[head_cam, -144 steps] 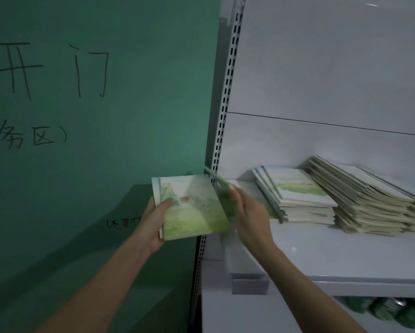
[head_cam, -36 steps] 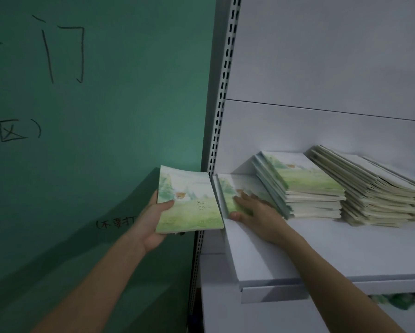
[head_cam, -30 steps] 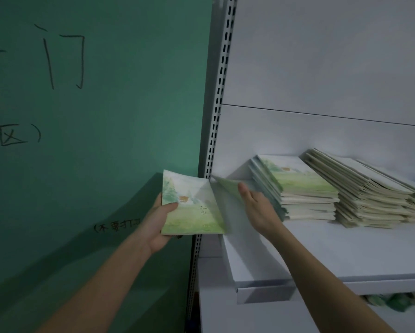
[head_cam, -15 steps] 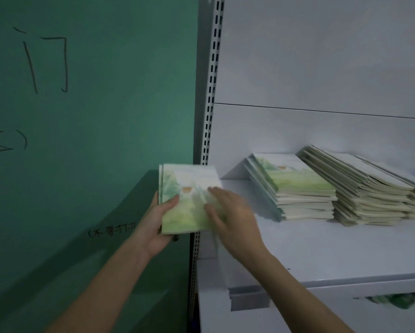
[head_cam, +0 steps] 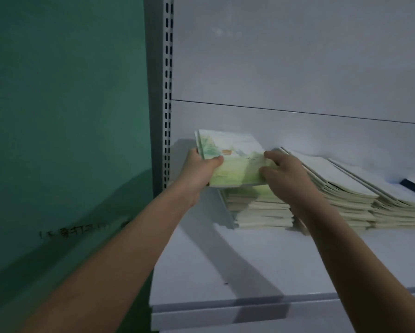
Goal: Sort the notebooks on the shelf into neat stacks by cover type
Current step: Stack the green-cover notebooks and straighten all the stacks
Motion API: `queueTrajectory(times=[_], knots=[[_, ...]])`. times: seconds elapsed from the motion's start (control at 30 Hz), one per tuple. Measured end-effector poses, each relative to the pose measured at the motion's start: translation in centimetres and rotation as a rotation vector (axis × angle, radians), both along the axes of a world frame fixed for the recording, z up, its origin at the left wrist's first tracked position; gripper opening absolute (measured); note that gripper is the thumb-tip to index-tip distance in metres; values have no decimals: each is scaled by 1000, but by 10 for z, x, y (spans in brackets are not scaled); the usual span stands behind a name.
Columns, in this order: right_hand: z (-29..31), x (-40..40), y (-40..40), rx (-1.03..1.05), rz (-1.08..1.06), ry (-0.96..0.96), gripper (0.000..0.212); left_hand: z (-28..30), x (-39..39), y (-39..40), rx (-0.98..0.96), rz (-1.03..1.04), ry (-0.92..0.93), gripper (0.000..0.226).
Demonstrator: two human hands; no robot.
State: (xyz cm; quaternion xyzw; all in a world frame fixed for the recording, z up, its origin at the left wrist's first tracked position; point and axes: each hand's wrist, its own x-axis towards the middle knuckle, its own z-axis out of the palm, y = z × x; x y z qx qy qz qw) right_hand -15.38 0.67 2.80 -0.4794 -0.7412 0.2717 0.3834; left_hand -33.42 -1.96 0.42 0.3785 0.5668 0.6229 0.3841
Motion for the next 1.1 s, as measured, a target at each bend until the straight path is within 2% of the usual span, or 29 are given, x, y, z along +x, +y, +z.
queueTrajectory(times=[0.07, 0.1, 0.13, 0.17, 0.27, 0.33, 0.4, 0.43, 0.53, 0.63, 0.77, 0.87, 1.0, 1.1], knots=[[-12, 13, 23, -21, 22, -297, 24, -14, 13, 19, -72, -42, 126, 29], [-21, 18, 33, -56, 40, -388, 13, -22, 19, 25, -102, -90, 105, 32], [-31, 24, 43, -70, 64, -396, 12, -29, 25, 30, -117, -127, 47, 40], [-35, 30, 45, -77, 97, -316, 12, -35, 28, 33, -112, -138, -27, 48], [-44, 48, 36, -115, 185, 105, 27, -42, 37, 37, -78, -96, -238, 73], [-62, 58, 25, -129, 179, 292, 35, -49, 41, 33, -23, -47, -298, 67], [-84, 63, 15, -156, 143, 372, 42, -61, 48, 22, 7, 29, -341, 53], [-93, 63, 13, -165, 142, 380, 42, -68, 55, 18, 7, 42, -353, 54], [-108, 60, 15, -108, 131, 348, 39, -82, 66, 10, -22, 12, -268, 67], [-110, 57, 17, -101, 115, 326, 46, -83, 62, 4, -31, -34, -145, 79], [-107, 61, 17, -191, 165, 307, 42, -87, 51, -5, -10, -166, 211, 105], [-102, 66, 21, -266, 150, 328, 42, -88, 51, -2, -20, -159, 305, 101], [-101, 68, 18, -264, 168, 347, 43, -89, 49, -2, -8, -173, 317, 101], [-98, 71, 17, -291, 246, 375, 53, -84, 44, -4, -18, -168, 323, 95]])
